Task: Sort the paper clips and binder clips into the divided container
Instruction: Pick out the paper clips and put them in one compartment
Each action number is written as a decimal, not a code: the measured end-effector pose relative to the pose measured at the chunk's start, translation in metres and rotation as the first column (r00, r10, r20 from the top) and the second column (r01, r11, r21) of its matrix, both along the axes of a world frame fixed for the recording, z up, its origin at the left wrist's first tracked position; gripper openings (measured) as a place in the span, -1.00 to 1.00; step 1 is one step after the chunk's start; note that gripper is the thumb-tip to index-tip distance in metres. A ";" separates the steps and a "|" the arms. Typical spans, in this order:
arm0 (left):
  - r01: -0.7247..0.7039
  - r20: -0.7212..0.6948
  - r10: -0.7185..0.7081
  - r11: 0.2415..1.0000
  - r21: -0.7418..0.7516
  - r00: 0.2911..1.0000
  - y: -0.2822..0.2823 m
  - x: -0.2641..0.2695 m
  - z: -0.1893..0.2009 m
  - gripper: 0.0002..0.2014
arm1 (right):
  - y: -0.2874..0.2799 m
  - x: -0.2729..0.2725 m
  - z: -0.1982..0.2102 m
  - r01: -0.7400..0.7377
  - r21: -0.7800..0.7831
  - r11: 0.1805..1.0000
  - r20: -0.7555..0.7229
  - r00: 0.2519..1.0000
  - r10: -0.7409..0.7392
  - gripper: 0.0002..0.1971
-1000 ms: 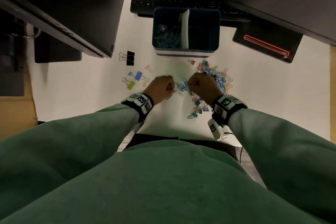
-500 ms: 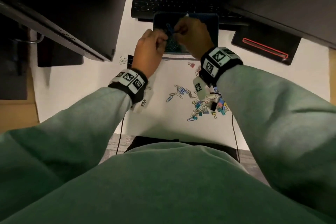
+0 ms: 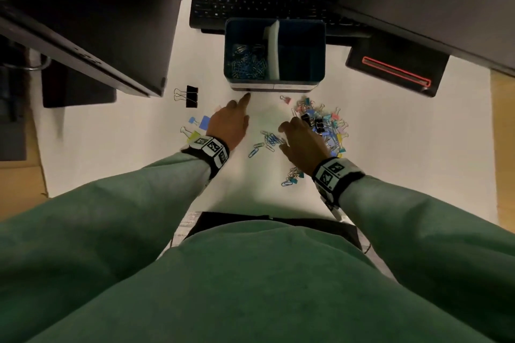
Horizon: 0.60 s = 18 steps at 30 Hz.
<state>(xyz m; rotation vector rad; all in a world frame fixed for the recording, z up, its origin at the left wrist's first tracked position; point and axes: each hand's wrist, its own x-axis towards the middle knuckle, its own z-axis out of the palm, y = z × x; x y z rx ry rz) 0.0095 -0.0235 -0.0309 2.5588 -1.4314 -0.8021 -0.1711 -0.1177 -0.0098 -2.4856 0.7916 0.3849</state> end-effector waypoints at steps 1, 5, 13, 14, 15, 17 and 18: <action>0.011 0.002 -0.011 1.000 -0.011 1.000 0.003 -0.001 0.002 -0.46 | 0.002 -0.001 -0.001 0.001 -0.026 1.000 0.007 1.000 -0.001 -0.59; 0.119 0.021 -0.118 0.990 -0.070 0.993 0.028 -0.015 0.006 -0.49 | 0.006 0.002 -0.007 0.018 -0.032 0.999 0.005 1.000 -0.018 -0.51; 0.103 -0.148 -0.123 0.986 -0.134 0.981 0.037 -0.038 -0.002 -0.74 | 0.024 0.024 -0.015 -0.016 0.041 0.999 0.020 1.000 0.016 -0.67; 0.091 -0.155 -0.114 0.985 -0.144 0.981 0.033 -0.037 -0.002 -0.83 | 0.026 0.027 -0.016 -0.011 0.039 0.999 0.029 1.000 0.010 -0.75; 0.087 -0.158 -0.109 0.986 -0.143 0.981 0.029 -0.036 -0.002 -0.88 | 0.027 0.028 -0.017 -0.001 0.041 0.999 0.035 0.999 0.000 -0.83; 0.105 -0.139 -0.124 0.985 -0.138 0.982 0.025 -0.034 -0.002 -0.90 | 0.025 0.030 -0.017 0.026 0.057 0.998 0.034 0.999 -0.028 -0.90; 0.117 -0.124 -0.134 0.984 -0.132 0.983 0.025 -0.034 -0.003 -0.89 | 0.023 0.029 -0.017 0.039 0.070 0.997 0.029 0.999 -0.041 -0.91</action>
